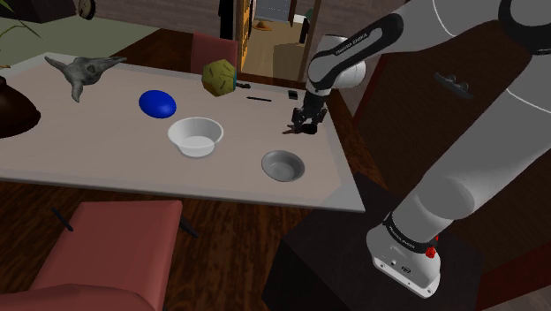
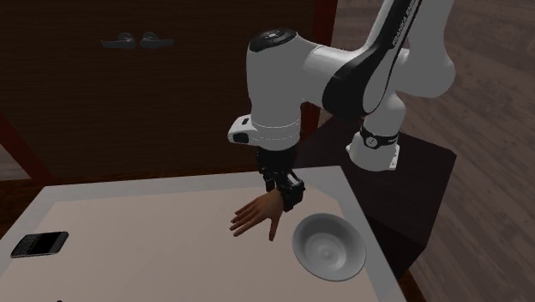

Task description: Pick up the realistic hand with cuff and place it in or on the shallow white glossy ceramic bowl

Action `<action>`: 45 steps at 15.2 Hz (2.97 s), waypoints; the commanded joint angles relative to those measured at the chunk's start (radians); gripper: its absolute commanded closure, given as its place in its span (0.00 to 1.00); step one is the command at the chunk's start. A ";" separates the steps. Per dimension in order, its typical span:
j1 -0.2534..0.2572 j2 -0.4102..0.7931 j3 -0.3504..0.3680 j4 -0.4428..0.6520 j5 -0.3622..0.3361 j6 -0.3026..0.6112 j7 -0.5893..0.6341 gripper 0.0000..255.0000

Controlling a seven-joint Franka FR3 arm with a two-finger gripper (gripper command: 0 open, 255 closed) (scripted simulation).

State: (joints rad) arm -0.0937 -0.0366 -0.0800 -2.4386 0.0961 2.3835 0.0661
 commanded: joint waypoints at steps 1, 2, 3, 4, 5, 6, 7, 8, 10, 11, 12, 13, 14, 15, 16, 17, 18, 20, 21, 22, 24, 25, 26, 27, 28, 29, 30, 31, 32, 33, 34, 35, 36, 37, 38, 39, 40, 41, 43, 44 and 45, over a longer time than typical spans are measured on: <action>0.023 -0.046 0.025 -0.055 -0.001 0.012 0.049 1.00; 0.034 -0.067 0.038 -0.079 0.000 0.017 0.072 1.00; 0.045 -0.088 0.052 -0.103 0.002 0.021 0.095 1.00; 0.056 -0.109 0.066 -0.125 0.005 0.025 0.118 1.00; 0.068 -0.129 0.081 -0.146 0.009 0.028 0.141 1.00; 0.080 -0.148 0.096 -0.167 0.014 0.030 0.164 1.00; 0.092 -0.166 0.112 -0.186 0.020 0.033 0.188 1.00; 0.105 -0.184 0.128 -0.204 0.026 0.035 0.212 1.00; 0.136 -0.221 0.165 -0.239 0.043 0.037 0.265 1.00; 0.136 -0.209 0.166 -0.243 0.045 0.054 0.263 1.00; 0.136 -0.196 0.166 -0.248 0.046 0.071 0.262 1.00; 0.137 -0.183 0.166 -0.252 0.047 0.088 0.260 1.00; 0.137 -0.170 0.167 -0.255 0.049 0.105 0.258 1.00; 0.138 -0.157 0.167 -0.259 0.050 0.122 0.257 1.00; 0.138 -0.143 0.167 -0.262 0.052 0.139 0.255 1.00; 0.139 -0.129 0.167 -0.265 0.053 0.156 0.253 1.00; 0.139 -0.115 0.168 -0.268 0.055 0.173 0.251 1.00; 0.140 -0.085 0.168 -0.273 0.059 0.207 0.247 1.00; 0.141 -0.070 0.168 -0.274 0.060 0.224 0.245 1.00; 0.142 -0.054 0.168 -0.276 0.062 0.241 0.243 1.00; 0.143 -0.017 0.169 -0.279 0.067 0.280 0.238 1.00; 0.143 -0.018 0.169 -0.279 0.067 0.280 0.238 1.00; 0.143 -0.017 0.169 -0.279 0.067 0.280 0.238 1.00; 0.143 -0.017 0.169 -0.279 0.067 0.280 0.238 1.00; 0.143 -0.017 0.169 -0.279 0.067 0.280 0.238 1.00; 0.143 -0.017 0.169 -0.279 0.067 0.280 0.238 1.00; 0.143 -0.017 0.169 -0.279 0.067 0.280 0.238 1.00; 0.143 -0.017 0.169 -0.279 0.067 0.280 0.238 1.00; 0.143 -0.017 0.169 -0.279 0.067 0.280 0.238 1.00; 0.143 -0.017 0.169 -0.279 0.067 0.280 0.238 0.00; 0.143 -0.017 0.169 -0.279 0.067 0.280 0.238 0.00; 0.143 -0.017 0.169 -0.279 0.067 0.280 0.238 0.00; 0.143 -0.017 0.169 -0.279 0.067 0.280 0.238 0.00; 0.143 -0.017 0.169 -0.279 0.067 0.280 0.238 0.00; 0.143 -0.017 0.169 -0.279 0.067 0.280 0.238 0.00; 0.140 -0.057 0.167 -0.276 0.062 0.238 0.241 0.00; 0.138 -0.095 0.165 -0.271 0.057 0.195 0.245 0.00; 0.136 -0.131 0.163 -0.265 0.052 0.153 0.247 0.00; 0.134 -0.159 0.162 -0.259 0.048 0.119 0.249 0.00; 0.134 -0.159 0.162 -0.259 0.048 0.119 0.249 0.00; 0.134 -0.159 0.162 -0.259 0.048 0.119 0.249 0.00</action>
State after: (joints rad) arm 0.0405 -0.1924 0.0819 -2.6986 0.1450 2.5072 0.3153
